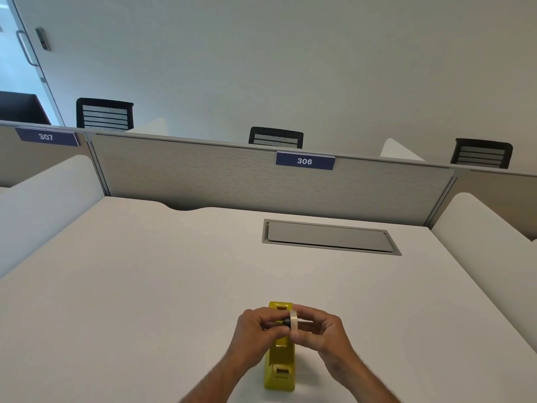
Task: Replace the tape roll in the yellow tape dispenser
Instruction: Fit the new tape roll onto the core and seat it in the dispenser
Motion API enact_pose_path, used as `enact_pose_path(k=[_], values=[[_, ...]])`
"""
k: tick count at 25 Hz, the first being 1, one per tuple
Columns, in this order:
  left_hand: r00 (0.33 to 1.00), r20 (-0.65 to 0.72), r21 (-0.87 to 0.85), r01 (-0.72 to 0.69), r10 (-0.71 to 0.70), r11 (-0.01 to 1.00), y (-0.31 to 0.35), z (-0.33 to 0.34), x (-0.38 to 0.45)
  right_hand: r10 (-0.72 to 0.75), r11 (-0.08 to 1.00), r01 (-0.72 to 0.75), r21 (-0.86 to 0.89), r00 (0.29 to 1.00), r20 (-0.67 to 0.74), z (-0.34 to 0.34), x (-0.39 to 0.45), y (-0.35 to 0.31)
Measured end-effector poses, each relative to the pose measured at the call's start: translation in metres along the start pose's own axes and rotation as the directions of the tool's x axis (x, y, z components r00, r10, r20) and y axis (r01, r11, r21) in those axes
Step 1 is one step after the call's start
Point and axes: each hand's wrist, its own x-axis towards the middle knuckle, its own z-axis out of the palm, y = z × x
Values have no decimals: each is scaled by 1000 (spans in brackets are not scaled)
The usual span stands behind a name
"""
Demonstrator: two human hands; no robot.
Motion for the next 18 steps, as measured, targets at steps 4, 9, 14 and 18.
enact_pose_path(k=[4,9,14,18], values=[[997,24,38,-68,68,997,-2,-1,1,0,1000,0,-2,1000,0,0,3,2],[999,-35,-3,-30,30,1000,-10,-1,3,7,1000,-7,4,1000,-25,1,4,6],[998,-67,-24,19,-21,1000,-13,-2,5,35,999,-35,-10,999,-31,3,2,6],[998,-64,-27,22,-24,999,-13,-3,5,32,996,-39,-82,995,-93,6,5,10]])
